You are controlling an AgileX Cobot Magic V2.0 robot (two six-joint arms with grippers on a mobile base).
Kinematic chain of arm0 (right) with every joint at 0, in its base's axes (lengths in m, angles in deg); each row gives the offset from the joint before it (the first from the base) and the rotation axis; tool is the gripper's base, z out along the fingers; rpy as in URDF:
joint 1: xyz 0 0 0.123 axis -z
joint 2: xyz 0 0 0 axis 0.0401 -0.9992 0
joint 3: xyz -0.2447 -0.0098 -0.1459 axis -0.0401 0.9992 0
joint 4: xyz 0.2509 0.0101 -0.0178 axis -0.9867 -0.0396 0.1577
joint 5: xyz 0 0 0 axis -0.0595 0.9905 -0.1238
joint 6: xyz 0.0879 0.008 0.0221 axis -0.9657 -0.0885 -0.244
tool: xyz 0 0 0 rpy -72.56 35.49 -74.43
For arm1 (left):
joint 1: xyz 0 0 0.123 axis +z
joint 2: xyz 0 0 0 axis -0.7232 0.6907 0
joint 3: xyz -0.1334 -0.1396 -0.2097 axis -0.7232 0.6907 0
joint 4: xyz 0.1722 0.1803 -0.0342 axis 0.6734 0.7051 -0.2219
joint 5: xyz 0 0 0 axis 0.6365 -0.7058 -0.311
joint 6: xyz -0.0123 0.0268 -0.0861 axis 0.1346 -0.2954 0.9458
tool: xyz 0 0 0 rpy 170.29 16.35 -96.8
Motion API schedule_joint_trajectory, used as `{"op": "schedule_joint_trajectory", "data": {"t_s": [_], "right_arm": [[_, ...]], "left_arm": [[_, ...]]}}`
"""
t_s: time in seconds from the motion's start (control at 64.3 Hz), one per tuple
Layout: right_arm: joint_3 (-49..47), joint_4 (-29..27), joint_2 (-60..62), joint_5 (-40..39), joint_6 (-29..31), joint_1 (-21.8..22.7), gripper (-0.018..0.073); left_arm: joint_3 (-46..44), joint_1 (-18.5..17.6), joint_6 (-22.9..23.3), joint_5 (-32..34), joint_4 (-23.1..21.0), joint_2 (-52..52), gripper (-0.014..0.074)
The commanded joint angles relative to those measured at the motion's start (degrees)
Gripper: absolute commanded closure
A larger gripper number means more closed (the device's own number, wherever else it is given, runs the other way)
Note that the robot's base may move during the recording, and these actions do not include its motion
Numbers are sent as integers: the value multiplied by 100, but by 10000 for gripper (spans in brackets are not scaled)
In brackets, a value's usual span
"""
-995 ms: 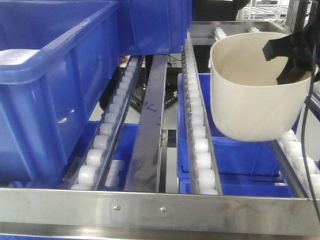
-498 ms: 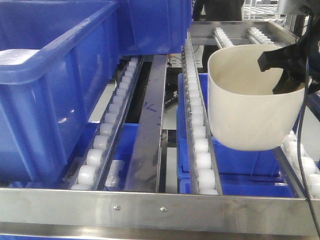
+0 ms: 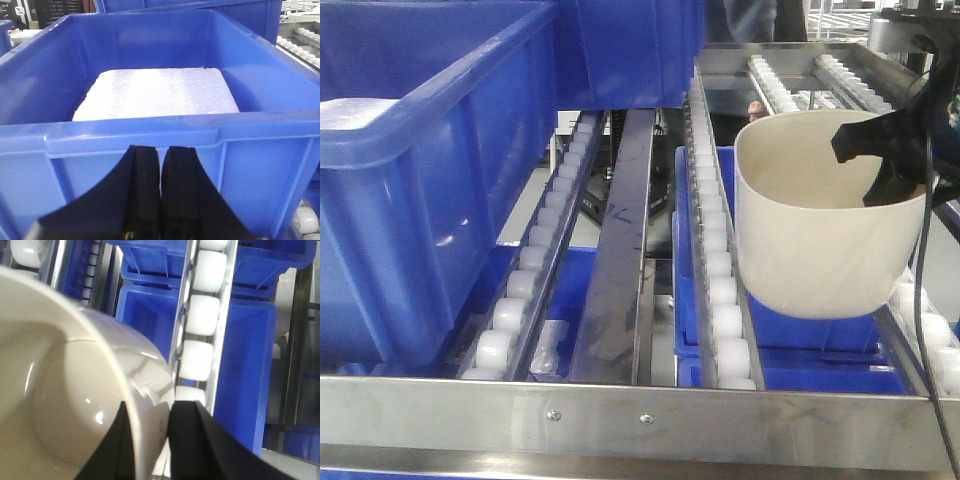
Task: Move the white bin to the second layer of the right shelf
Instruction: 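Lower the white bin onto the rollers beside the blue crate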
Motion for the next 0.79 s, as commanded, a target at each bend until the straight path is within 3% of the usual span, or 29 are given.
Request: {"op": "schedule_joint_trajectory", "data": {"t_s": [0.0,0.777], "right_arm": [[-200,8,219,-361,-3,31,526],[-200,8,87,-288,-3,31,524]], "left_arm": [[211,-21,20,481,-31,-80,512],[211,-21,20,481,-31,-80,512]]}}
